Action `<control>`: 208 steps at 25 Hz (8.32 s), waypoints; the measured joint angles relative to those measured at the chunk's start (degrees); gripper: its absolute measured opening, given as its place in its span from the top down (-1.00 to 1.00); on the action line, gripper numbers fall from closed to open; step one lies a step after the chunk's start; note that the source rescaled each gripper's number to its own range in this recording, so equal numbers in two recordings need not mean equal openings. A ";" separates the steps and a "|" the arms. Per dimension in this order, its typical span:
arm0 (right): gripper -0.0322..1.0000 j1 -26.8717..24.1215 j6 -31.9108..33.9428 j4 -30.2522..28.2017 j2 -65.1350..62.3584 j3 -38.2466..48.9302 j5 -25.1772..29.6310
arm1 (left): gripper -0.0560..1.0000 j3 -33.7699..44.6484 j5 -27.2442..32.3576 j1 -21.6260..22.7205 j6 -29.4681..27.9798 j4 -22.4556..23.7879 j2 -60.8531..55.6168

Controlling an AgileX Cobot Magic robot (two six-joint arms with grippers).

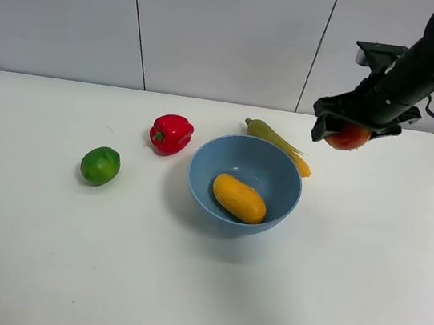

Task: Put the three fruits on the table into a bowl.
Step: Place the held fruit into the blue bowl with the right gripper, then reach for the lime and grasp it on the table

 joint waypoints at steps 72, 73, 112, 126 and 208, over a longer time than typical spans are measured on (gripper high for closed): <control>-0.99 14.84 14.97 -12.08 -37.69 -9.23 18.55 | -1.00 0.00 0.00 0.00 0.00 0.00 0.00; -0.99 14.73 15.25 -12.53 -39.65 -9.23 18.58 | -1.00 0.00 0.00 0.00 0.00 0.00 0.00; -0.99 -13.61 6.52 -13.42 -99.78 45.45 12.24 | -1.00 0.00 0.00 0.00 0.00 0.00 0.00; -0.99 -13.61 6.52 -13.42 -99.83 45.45 12.24 | -1.00 0.00 0.00 0.00 0.00 0.00 0.00; -0.99 -13.61 6.46 -13.42 -99.83 45.45 12.19 | -1.00 -49.28 -15.75 -16.76 15.21 -1.36 111.69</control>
